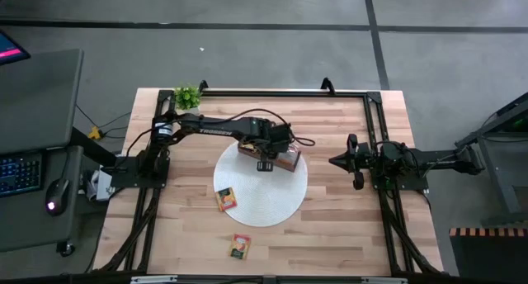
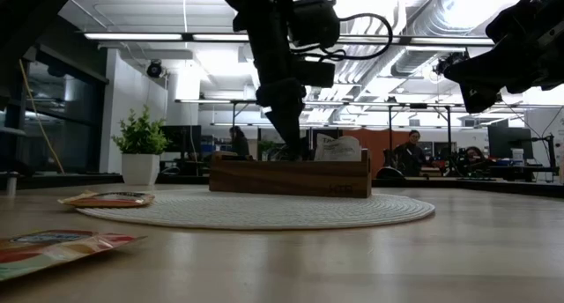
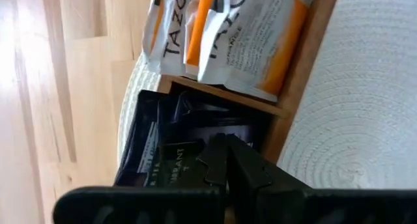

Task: Pick & Place Tea
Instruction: Put the blue tea bag into the middle section of the wooden organizer, then put the orange tea bag into the left section of the wooden organizer

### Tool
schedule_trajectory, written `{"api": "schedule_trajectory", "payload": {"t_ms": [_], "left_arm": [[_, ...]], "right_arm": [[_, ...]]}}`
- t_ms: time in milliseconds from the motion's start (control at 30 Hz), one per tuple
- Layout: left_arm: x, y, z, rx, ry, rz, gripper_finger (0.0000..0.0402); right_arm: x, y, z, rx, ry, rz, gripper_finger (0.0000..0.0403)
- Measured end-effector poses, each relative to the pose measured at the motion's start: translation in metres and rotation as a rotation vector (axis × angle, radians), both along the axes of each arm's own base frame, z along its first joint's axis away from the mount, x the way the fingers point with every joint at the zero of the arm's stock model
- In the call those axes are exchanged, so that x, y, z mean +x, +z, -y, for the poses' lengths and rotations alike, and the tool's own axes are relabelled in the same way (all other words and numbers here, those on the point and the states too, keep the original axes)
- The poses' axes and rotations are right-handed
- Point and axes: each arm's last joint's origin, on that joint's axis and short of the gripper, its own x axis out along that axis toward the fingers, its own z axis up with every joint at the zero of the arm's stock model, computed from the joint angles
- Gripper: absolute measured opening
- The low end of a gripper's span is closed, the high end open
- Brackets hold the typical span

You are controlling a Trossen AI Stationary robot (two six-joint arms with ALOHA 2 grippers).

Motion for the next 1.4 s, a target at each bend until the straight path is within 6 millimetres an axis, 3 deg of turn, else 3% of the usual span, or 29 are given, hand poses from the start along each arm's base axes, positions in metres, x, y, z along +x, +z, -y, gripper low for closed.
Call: {"api": "schedule_trajectory", "payload": {"t_ms": [300, 567, 767, 1067, 1167, 1400], "left_arm": [[-0.005, 0.03, 0.003, -0.069, -0.018, -0.073, 0.0], [-0.018, 0.043, 0.04, -0.273, -0.095, -0.139, 0.0], [-0.035, 0.033, 0.057, -0.341, -0.028, -0.124, 0.0], [-0.106, 0.001, 0.066, -0.538, 0.159, -0.018, 0.0], [-0.134, -0.007, 0.066, -0.562, 0.216, -0.067, 0.0], [-0.177, -0.02, 0.067, -0.645, 0.292, -0.12, 0.0]], "right_arm": [[0.0, 0.0, 0.0, 0.0, 0.0, 0.0, 0.0012], [0.0, 0.0, 0.0, 0.0, 0.0, 0.0, 0.0012], [0.0, 0.0, 0.0, 0.0, -0.001, 0.0, 0.0012], [0.0, 0.0, 0.0, 0.0, 0.0, -0.001, 0.0012], [0.0, 0.0, 0.0, 0.0, 0.0, -0.006, 0.0012], [0.0, -0.001, 0.0, 0.0, 0.0, -0.007, 0.0012]]}}
